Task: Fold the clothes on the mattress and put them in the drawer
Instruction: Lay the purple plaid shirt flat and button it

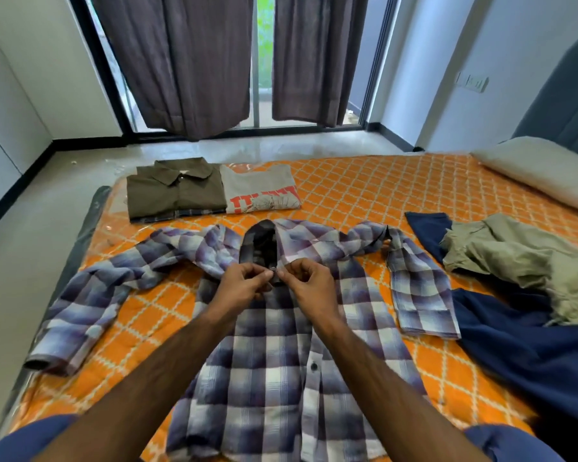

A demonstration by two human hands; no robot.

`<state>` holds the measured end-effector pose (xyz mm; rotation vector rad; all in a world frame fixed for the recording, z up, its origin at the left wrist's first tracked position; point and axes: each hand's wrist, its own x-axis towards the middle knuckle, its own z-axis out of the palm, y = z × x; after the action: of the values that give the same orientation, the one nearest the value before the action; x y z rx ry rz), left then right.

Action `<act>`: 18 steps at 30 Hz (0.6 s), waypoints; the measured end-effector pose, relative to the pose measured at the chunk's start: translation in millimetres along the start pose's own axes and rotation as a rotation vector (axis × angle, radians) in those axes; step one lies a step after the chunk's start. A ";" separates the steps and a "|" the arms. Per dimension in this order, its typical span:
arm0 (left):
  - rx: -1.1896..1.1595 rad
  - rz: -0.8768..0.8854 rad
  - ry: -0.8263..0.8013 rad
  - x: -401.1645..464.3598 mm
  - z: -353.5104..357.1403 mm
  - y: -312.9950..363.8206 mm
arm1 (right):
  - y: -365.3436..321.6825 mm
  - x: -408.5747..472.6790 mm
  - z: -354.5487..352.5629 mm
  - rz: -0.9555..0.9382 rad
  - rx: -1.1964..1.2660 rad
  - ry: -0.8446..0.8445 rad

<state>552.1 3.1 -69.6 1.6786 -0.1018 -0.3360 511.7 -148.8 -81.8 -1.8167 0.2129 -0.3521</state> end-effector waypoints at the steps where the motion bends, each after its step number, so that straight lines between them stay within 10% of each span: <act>1: -0.011 -0.001 0.003 -0.7 0.8 -0.6 | 0.2 -2.2 0.5 0.000 -0.002 0.004; 18: -0.041 0.045 0.094 8.1 -3.7 -5.5 | -2.8 -16.2 24.4 0.103 0.164 0.100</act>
<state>560.1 5.3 -75.9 1.6466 -0.0621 -0.2239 504.9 -120.7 -87.1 -1.6218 0.3359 -0.3769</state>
